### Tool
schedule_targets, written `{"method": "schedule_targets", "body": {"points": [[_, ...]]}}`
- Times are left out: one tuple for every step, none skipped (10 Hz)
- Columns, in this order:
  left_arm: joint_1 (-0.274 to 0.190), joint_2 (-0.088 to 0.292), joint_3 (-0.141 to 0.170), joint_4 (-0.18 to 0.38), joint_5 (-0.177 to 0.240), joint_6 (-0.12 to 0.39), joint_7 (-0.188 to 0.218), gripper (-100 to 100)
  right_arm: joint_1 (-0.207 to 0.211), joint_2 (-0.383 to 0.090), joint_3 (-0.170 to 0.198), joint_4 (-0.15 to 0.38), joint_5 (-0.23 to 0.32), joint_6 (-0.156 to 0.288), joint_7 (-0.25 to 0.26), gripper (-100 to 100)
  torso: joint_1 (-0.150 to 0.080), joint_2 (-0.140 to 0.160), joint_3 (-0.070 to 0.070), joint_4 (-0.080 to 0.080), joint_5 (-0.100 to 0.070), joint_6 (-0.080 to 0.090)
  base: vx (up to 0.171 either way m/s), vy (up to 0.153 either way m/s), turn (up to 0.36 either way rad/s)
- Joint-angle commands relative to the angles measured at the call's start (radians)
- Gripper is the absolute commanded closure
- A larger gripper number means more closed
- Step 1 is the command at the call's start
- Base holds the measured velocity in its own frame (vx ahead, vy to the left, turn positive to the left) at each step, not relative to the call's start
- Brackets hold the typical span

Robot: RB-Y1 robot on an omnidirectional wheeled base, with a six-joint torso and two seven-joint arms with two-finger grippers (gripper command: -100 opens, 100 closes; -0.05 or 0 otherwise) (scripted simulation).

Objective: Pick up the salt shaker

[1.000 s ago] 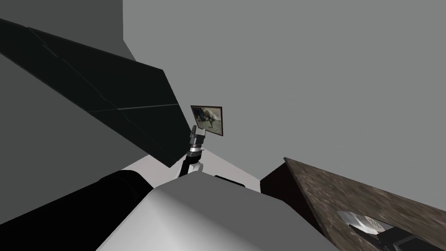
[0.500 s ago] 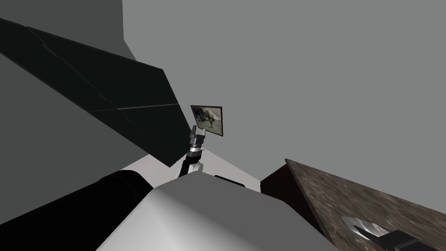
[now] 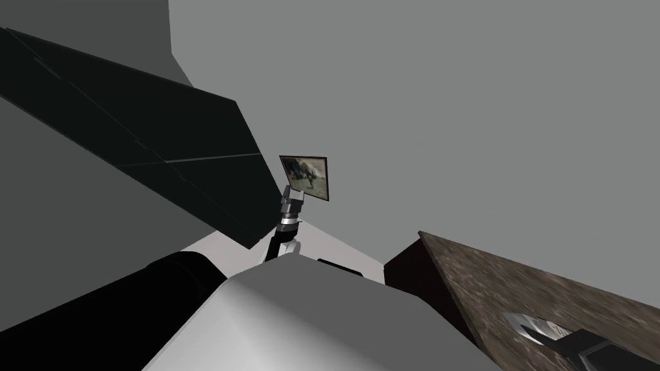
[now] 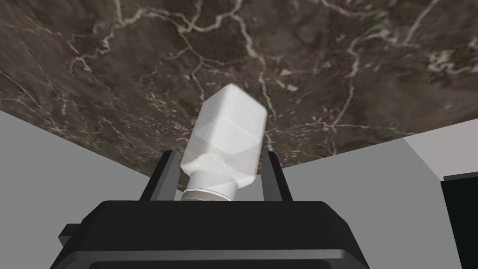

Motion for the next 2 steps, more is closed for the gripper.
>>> {"method": "schedule_targets", "body": {"points": [[0.0, 0.0, 0.0, 0.0, 0.0, 0.0, 0.0, 0, 0.0, 0.0, 0.0, 0.0, 0.0, 0.0, 0.0, 100, 0.0, 0.0, 0.0, 0.0, 0.0, 0.0, -0.029, 0.011, -0.027], [0.0, 0.0, 0.0, 0.0, 0.0, 0.0, 0.0, 0, 0.001, -0.002, -0.001, 0.001, -0.001, -0.003, -0.002, 0, -0.001, -0.001, 0.0, 0.0, -0.001, -0.001, 0.0, 0.0, 0.0]]}}
